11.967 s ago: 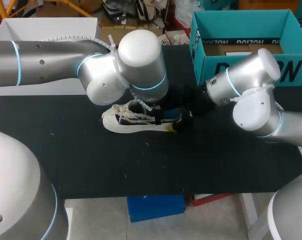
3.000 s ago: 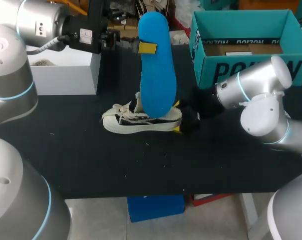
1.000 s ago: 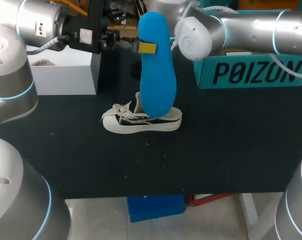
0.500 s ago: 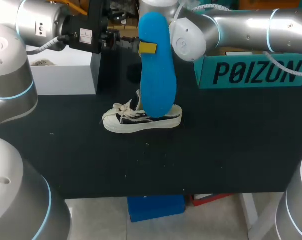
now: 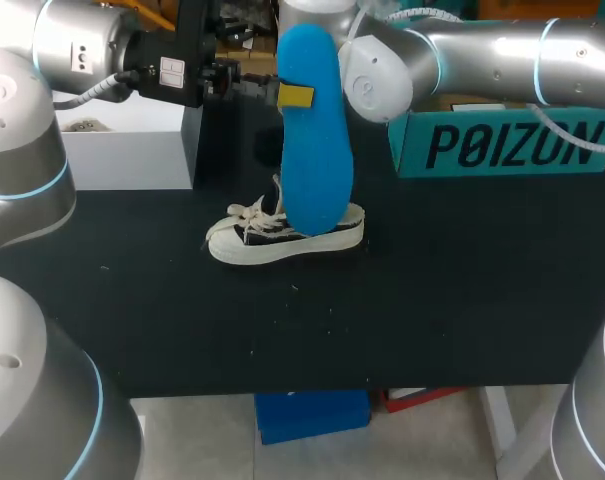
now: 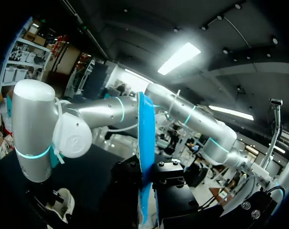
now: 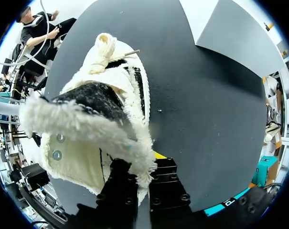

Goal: Take the shoe out of the shoebox, open the shoe tongue, remove and reinsert the insole, then place the shoe into the shoebox

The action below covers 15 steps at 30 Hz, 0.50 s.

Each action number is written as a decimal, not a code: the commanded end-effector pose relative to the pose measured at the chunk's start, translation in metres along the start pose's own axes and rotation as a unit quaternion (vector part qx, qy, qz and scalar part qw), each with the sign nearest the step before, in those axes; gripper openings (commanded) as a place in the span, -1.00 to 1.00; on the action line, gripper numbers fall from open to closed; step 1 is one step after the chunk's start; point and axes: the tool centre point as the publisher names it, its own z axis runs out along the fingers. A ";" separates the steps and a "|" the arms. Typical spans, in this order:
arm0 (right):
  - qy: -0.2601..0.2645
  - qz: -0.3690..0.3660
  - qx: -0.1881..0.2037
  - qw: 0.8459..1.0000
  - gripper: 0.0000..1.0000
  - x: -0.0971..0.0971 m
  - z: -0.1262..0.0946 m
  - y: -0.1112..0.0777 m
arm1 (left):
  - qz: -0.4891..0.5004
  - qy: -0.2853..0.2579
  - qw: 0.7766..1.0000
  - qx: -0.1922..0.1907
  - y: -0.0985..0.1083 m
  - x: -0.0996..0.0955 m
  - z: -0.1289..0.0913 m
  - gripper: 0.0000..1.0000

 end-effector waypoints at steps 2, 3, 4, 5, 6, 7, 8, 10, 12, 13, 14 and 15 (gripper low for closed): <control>0.000 0.001 0.001 1.000 -1.00 -0.001 0.001 0.001 | 0.001 -0.001 1.000 0.001 0.001 0.000 0.001 -1.00; 0.004 0.002 -0.007 1.000 -1.00 -0.001 0.001 0.001 | 0.001 -0.001 1.000 0.001 0.001 0.000 0.001 -1.00; 0.005 0.002 -0.007 1.000 -1.00 -0.001 0.000 0.001 | 0.001 -0.001 1.000 0.001 0.001 0.000 0.001 -1.00; -0.003 0.006 -0.006 1.000 -1.00 0.000 -0.002 0.000 | 0.001 -0.001 1.000 0.001 0.001 0.000 0.001 -1.00; -0.007 0.011 -0.007 1.000 -1.00 0.000 -0.004 -0.001 | 0.001 -0.001 1.000 0.001 0.001 0.000 0.001 -1.00; -0.021 0.037 -0.003 0.999 -1.00 -0.003 -0.009 -0.002 | 0.001 -0.001 1.000 0.001 0.001 0.000 0.001 -1.00; -0.026 0.050 -0.005 0.998 -1.00 -0.005 -0.013 -0.004 | 0.001 -0.001 1.000 0.001 0.001 0.000 0.001 -1.00; -0.038 0.073 -0.003 0.997 -1.00 -0.007 -0.021 -0.009 | 0.001 -0.001 1.000 0.001 0.001 0.000 0.001 -1.00; -0.048 0.099 0.012 0.994 -1.00 -0.008 -0.029 -0.014 | 0.001 -0.001 1.000 0.001 0.001 0.000 0.001 -1.00; -0.051 0.115 0.019 0.992 -1.00 -0.009 -0.033 -0.017 | 0.001 -0.001 1.000 0.001 0.001 0.000 0.001 -1.00; -0.052 0.133 0.026 0.989 -1.00 -0.010 -0.038 -0.020 | 0.001 -0.001 1.000 0.001 0.001 0.000 0.001 -1.00; -0.054 0.152 0.032 0.986 -1.00 -0.011 -0.044 -0.023 | 0.001 -0.001 1.000 0.001 0.001 0.000 0.001 -1.00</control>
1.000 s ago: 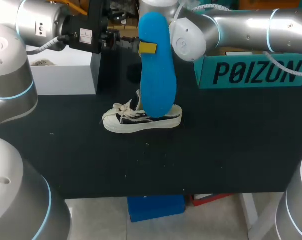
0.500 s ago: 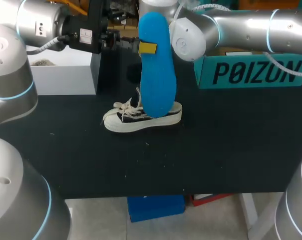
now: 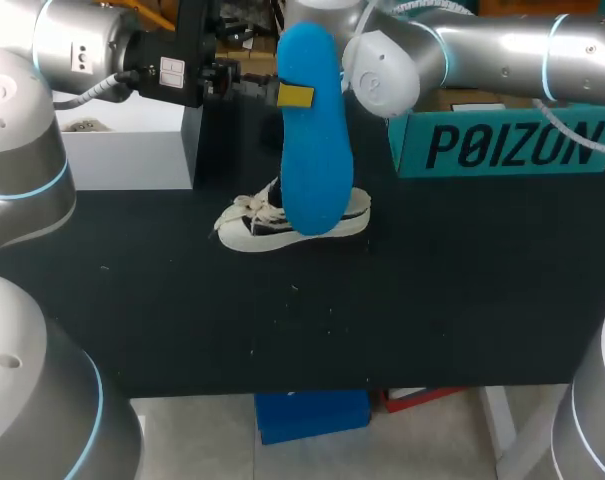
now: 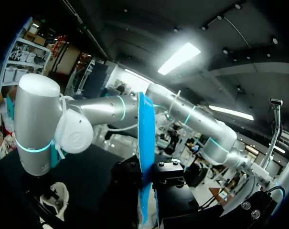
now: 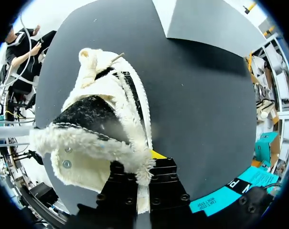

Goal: Take the shoe out of the shoebox, open the shoe tongue, remove and reinsert the insole, then place the shoe into the shoebox

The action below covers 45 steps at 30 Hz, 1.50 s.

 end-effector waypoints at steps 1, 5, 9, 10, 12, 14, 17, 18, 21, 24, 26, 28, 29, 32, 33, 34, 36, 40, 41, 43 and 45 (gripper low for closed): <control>-0.020 0.065 0.027 0.997 -1.00 0.002 -0.035 -0.011 | 0.001 -0.001 1.000 0.001 0.001 0.000 0.001 -1.00; -0.025 0.136 0.046 0.989 -1.00 -0.002 -0.054 -0.019 | 0.001 -0.001 1.000 0.001 0.001 0.000 0.001 -1.00; -0.018 0.209 0.052 0.976 -1.00 -0.002 -0.068 -0.026 | 0.001 -0.001 1.000 0.001 0.001 0.000 0.001 -1.00; -0.019 0.223 0.054 0.973 -1.00 -0.001 -0.070 -0.027 | 0.001 -0.001 1.000 0.001 0.001 0.000 0.001 -1.00; -0.014 0.261 0.048 0.964 -1.00 0.000 -0.076 -0.030 | 0.001 -0.001 1.000 0.001 0.001 0.000 0.001 -1.00; -0.012 0.296 0.042 0.954 -1.00 0.001 -0.081 -0.031 | 0.001 -0.001 1.000 0.001 0.001 0.000 0.001 -1.00; -0.015 0.349 0.034 0.936 -1.00 0.004 -0.087 -0.031 | 0.001 -0.001 1.000 0.001 0.001 0.000 0.001 -1.00; -0.020 0.363 0.036 0.931 -1.00 0.006 -0.088 -0.031 | 0.001 -0.001 1.000 0.001 0.001 0.000 0.001 -1.00; -0.025 0.401 0.029 0.915 -1.00 0.012 -0.088 -0.029 | 0.001 -0.001 1.000 0.001 0.001 0.000 0.001 -1.00; -0.029 0.440 0.020 0.898 -1.00 0.018 -0.087 -0.027 | 0.001 -0.001 1.000 0.001 0.001 0.000 0.001 -1.00; -0.035 0.456 0.015 0.889 -1.00 0.022 -0.087 -0.024 | 0.001 -0.001 1.000 0.001 0.001 0.000 0.001 -1.00; -0.040 0.478 0.007 0.877 -1.00 0.024 -0.087 -0.021 | 0.001 -0.001 1.000 0.001 0.001 0.000 0.001 -1.00; -0.043 0.484 0.005 0.874 -1.00 0.026 -0.087 -0.020 | 0.001 -0.001 1.000 0.001 0.001 0.000 0.001 -1.00; -0.045 0.493 0.002 0.869 -1.00 0.029 -0.086 -0.017 | 0.001 -0.001 1.000 0.001 0.001 0.000 0.001 -1.00; -0.048 0.496 0.005 0.867 -1.00 0.031 -0.085 -0.016 | 0.001 -0.001 1.000 0.001 0.001 0.000 0.001 -1.00; -0.047 0.505 0.002 0.862 -1.00 0.032 -0.084 -0.015 | 0.001 -0.001 1.000 0.001 0.001 0.000 0.001 -1.00; -0.049 0.517 0.003 0.854 -1.00 0.033 -0.081 -0.015 | 0.001 -0.001 1.000 0.001 0.001 0.000 0.001 -1.00; -0.044 0.536 -0.003 0.843 -1.00 0.034 -0.075 -0.015 | 0.001 -0.001 1.000 0.001 0.001 0.000 0.001 -1.00; -0.050 0.541 0.000 0.840 -1.00 0.035 -0.073 -0.015 | 0.001 -0.001 1.000 0.001 0.001 0.000 0.001 -1.00; -0.043 0.552 -0.007 0.833 -1.00 0.035 -0.070 -0.015 | 0.001 -0.001 1.000 0.001 0.001 0.000 0.001 -1.00; -0.043 0.563 -0.007 0.825 -1.00 0.035 -0.066 -0.016 | 0.001 -0.001 1.000 0.001 0.001 0.000 0.001 -1.00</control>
